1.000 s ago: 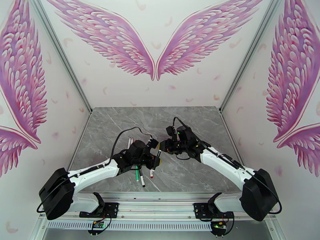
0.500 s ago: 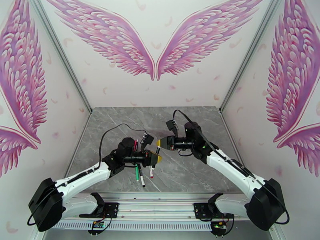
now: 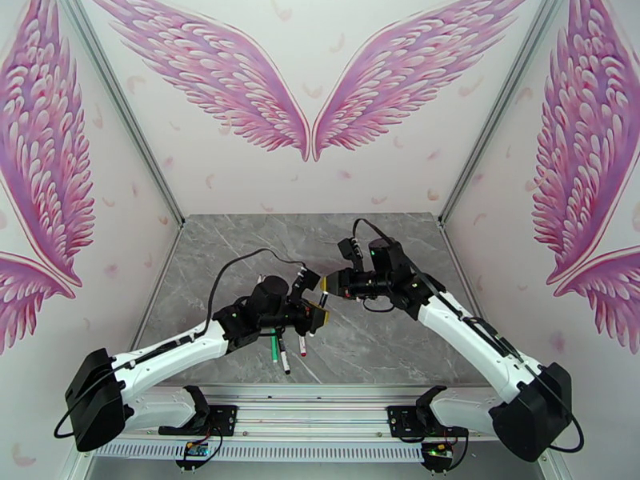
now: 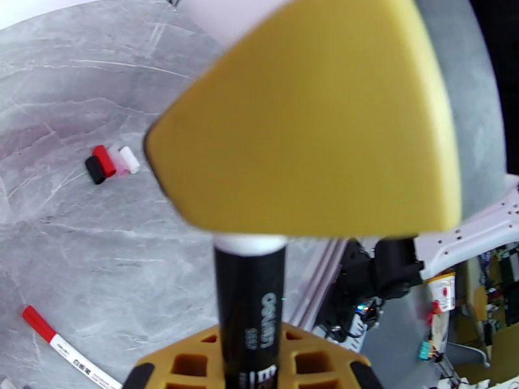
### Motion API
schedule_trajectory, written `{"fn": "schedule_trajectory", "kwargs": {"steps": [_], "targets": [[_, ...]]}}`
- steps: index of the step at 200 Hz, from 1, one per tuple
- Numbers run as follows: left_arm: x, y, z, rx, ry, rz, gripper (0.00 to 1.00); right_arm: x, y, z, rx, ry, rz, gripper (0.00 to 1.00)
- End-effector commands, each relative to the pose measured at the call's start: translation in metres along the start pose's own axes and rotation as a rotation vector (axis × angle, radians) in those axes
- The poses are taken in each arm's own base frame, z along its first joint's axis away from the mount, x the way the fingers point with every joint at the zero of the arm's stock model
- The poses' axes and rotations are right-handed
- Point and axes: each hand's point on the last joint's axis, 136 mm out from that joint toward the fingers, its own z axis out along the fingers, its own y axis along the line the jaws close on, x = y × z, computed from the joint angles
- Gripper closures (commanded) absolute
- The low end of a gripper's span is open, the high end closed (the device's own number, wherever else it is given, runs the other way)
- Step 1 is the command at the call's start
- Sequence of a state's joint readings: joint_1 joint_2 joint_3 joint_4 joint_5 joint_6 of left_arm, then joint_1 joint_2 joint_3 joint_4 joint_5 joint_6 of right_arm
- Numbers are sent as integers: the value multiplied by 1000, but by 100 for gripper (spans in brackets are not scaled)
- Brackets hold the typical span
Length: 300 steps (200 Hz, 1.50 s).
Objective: Open the pen caps
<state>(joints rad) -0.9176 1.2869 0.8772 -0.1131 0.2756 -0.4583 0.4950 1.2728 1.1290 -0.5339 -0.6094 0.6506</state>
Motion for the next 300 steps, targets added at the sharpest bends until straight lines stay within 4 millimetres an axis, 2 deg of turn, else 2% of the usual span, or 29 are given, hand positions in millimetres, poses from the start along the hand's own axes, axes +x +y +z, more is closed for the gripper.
{"fn": "schedule_trajectory", "kwargs": {"steps": [1,34,48,72,86,128,154,203,260,300], "targets": [[46,3,4,-83,185,77,97,-50,-42,-18,262,-216,41,90],[45,-9,6,-37,177,68,97,-57,-47,-21,272,-250,35,91],[40,-11,2,-7,152,47,97,-57,-41,-18,200,-232,16,90],[29,-9,-10,18,92,-5,97,-48,-52,-17,201,-179,-32,89],[23,-2,-17,-4,57,-32,96,-41,-67,-19,238,-145,-46,88],[11,18,-39,-65,-37,-66,93,-24,-128,-24,404,-63,40,88],[17,30,-43,-119,-32,-72,93,-19,-166,-24,486,-19,78,88],[25,49,-42,-192,-35,-105,94,-18,-214,-8,564,64,92,87],[39,59,-33,-192,-11,-160,93,-17,-254,11,582,154,119,84],[39,60,-34,-196,-11,-162,93,-17,-271,18,575,180,141,82]]}}
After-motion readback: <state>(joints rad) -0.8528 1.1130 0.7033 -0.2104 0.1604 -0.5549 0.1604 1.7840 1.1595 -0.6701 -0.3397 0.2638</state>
